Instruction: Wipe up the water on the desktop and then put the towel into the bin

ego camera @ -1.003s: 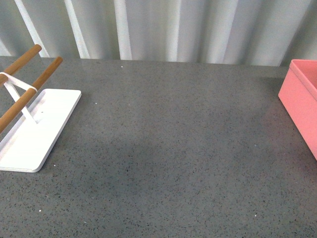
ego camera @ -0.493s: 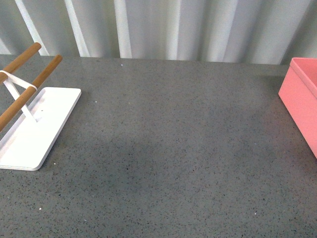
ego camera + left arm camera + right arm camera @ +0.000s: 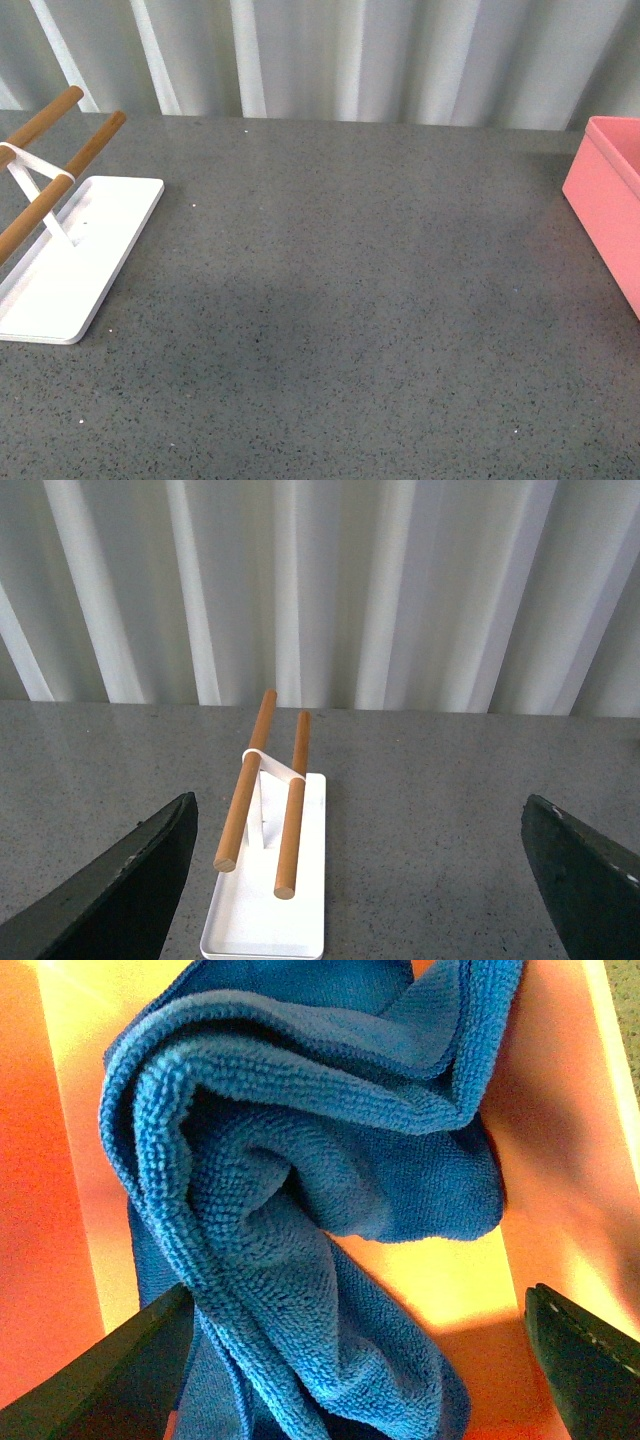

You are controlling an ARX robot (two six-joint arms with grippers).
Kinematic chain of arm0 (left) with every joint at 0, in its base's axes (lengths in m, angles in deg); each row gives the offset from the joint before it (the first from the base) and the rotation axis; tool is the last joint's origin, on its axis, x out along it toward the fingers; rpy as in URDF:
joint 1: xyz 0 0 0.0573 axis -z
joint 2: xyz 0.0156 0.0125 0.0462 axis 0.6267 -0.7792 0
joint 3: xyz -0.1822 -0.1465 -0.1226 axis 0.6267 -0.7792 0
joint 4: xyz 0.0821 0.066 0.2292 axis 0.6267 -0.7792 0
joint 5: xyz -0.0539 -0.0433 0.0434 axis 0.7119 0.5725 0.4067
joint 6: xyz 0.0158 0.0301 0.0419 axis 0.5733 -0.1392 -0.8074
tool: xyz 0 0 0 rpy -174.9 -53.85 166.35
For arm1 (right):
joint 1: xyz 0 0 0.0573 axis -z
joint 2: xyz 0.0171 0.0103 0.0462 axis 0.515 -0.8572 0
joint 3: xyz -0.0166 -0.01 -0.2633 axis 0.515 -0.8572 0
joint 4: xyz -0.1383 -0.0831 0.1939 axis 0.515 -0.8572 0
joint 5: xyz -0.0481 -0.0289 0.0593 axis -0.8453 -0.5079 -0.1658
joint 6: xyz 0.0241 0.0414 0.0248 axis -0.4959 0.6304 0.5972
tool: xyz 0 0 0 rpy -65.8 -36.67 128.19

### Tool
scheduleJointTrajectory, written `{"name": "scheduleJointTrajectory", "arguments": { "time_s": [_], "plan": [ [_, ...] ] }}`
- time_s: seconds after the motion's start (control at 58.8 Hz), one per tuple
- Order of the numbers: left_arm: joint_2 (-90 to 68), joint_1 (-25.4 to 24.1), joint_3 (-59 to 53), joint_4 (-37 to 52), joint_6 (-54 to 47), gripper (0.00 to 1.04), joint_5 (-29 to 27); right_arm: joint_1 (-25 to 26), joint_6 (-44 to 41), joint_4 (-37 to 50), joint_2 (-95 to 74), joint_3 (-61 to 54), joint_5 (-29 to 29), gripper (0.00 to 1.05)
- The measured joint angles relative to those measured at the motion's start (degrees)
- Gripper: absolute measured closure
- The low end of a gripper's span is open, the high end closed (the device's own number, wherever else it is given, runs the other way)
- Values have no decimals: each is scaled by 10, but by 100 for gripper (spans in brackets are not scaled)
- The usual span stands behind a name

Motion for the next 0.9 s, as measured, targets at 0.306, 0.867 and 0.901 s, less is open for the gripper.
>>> {"name": "scheduleJointTrajectory", "arguments": {
  "time_s": [0.306,0.867,0.901],
  "plan": [
    [0,0,0,0,0,7,0,-10,2,7,53,1,13,7],
    [0,0,0,0,0,7,0,-225,-2,102,468,-214,108,7],
    [0,0,0,0,0,7,0,-241,-2,102,484,-227,104,7]
  ]
}}
